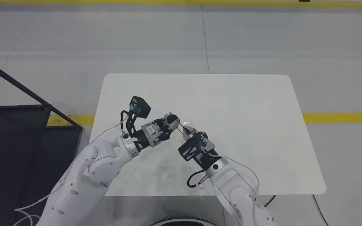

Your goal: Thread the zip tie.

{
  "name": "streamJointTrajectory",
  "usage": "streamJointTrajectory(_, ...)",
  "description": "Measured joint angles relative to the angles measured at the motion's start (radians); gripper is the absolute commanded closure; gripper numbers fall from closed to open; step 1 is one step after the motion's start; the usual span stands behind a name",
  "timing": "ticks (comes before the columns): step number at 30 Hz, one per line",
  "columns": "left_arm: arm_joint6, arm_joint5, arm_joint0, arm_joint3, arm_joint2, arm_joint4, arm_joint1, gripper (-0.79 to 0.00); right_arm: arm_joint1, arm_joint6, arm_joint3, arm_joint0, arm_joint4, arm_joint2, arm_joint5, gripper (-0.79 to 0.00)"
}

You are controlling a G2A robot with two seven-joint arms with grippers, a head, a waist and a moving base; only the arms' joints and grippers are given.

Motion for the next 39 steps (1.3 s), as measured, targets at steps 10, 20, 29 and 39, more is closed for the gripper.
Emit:
streamJointTrajectory(10, 0.002, -0.009, 0.006, -0.001, -0.011, -0.007, -0.004, -0.332, 0.003, -0.014, -0.008, -0.014, 0.032, 0.027, -0.008, 0.0)
streamJointTrajectory(20, -0.007, -0.045, 0.021, 0.008, -0.029, -0.033, -0.004, -0.326, 0.01, -0.043, -0.022, -0.039, 0.071, 0.076, -0.027, 0.0)
streamJointTrajectory(29, -0.126, -0.122, 0.029, 0.071, -0.108, -0.405, 0.004, -0.372, 0.025, -0.116, -0.051, -0.089, 0.023, 0.128, -0.054, 0.0)
streamJointTrajectory(39, -0.58, -0.029, -0.068, 0.173, -0.133, -0.913, 0.019, -0.785, 0.041, -0.219, -0.076, -0.136, -0.106, 0.145, -0.089, 0.0)
